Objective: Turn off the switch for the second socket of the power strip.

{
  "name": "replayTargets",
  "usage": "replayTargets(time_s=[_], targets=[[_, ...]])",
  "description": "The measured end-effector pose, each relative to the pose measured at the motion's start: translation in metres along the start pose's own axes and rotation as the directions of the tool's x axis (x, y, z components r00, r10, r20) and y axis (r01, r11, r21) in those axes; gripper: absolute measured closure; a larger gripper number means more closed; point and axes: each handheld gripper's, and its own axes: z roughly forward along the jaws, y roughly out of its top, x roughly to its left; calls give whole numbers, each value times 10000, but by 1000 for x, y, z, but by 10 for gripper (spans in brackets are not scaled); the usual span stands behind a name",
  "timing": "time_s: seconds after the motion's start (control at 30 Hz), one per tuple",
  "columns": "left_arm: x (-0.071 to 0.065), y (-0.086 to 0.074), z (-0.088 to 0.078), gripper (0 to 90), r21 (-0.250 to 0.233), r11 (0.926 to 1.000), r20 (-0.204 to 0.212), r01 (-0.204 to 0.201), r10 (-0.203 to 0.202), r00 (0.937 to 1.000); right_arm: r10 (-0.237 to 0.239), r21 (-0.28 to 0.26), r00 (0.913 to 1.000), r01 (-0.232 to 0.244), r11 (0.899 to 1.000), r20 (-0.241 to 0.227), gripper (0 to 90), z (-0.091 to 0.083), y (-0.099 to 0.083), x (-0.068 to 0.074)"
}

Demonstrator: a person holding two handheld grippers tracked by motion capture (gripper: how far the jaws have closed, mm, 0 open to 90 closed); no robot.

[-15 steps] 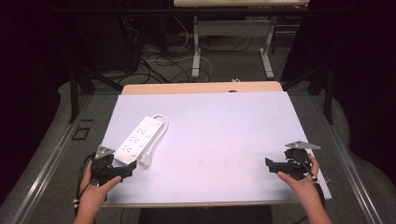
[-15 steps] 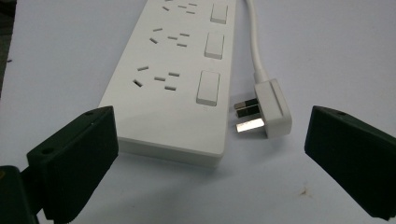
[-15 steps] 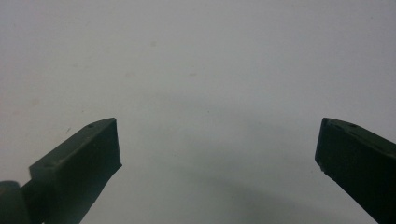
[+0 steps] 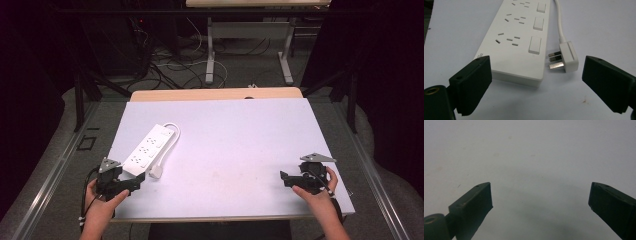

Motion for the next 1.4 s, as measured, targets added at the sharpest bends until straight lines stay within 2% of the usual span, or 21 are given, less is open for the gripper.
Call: replayTargets(time_s=[0.17, 0.27, 0.47, 0.6, 0.67, 0.73, 0.83, 1.03, 1.4], targets=[[1, 2, -1, 100, 16, 9999, -116, -129, 129, 9998, -150, -174, 9999, 150, 9997, 5, 75, -1, 1, 0], [0, 5, -2, 130, -14, 9999, -174, -129, 128, 9998, -178, -271, 9998, 181, 9995, 127, 150, -4, 2, 0], [1, 12, -4, 158, 130, 9997, -222, -228, 231, 9995, -242, -451, 9995, 250, 9987, 189, 155, -5, 3, -1], [0, 17, -3, 166, 99, 9995, -239, -298, 300, 9993, -265, -348, 9996, 268, 9990, 87, 155, -5, 3, -1], [1, 20, -4, 174, 233, 9990, -184, -372, 376, 9991, -283, -339, 9996, 284, 9990, 40, 156, -4, 3, -1], [1, 22, -3, 177, 86, 9994, -164, -328, 329, 9993, -320, -369, 9995, 320, 9988, 10, 157, -4, 3, 0], [2, 27, -4, 192, 271, 9984, -90, -497, 500, 9987, -323, -293, 9993, 317, 9991, -192, 157, -4, 4, 1], [5, 35, -3, 201, 51, 9985, 8, -548, 548, 9985, -510, -10, 9980, 510, 9987, -365, 156, -2, 4, 2], [6, 46, -3, 204, 198, 9970, -106, -748, 751, 9971, -614, 9, 9974, 614, 9981, -366, 157, -1, 4, 2]])
